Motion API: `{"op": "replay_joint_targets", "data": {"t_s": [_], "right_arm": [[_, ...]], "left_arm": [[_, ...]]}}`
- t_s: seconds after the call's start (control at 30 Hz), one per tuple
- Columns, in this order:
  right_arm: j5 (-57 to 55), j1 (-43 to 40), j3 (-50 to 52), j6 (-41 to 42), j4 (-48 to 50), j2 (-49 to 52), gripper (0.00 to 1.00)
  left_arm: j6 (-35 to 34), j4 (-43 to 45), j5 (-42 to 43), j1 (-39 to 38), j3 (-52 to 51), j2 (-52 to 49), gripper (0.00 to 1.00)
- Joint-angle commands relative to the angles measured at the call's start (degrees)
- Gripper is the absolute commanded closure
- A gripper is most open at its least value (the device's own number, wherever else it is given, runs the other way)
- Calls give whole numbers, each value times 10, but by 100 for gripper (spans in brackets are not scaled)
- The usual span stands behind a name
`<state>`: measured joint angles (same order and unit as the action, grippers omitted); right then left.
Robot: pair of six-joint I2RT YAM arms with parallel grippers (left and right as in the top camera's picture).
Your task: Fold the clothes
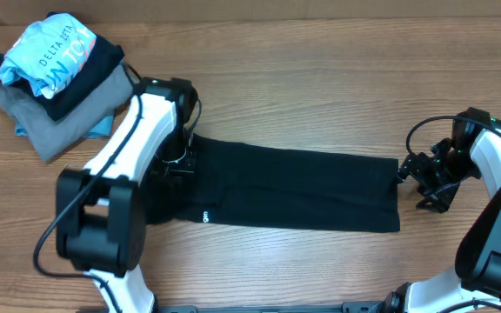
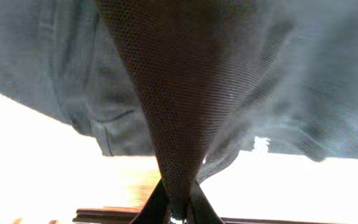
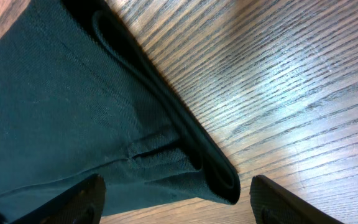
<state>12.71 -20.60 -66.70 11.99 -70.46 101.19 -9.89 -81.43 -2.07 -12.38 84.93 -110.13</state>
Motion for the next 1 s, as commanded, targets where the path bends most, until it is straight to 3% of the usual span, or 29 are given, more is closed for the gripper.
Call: {"op": "replay_joint_targets", "data": {"t_s": [0.0,0.6,0.97], "right_arm": [[4,-2,-10,-1,2,-11,22],[2,-2,-10,-1,8,-11,18],[2,-2,-10,-1,7,-11,17]], "left_arm": [[16,-10,21,-1,11,17,93],[12,-39,35,-85,10,17,94],[-19,-80,-25,-89,10,17,93]]}}
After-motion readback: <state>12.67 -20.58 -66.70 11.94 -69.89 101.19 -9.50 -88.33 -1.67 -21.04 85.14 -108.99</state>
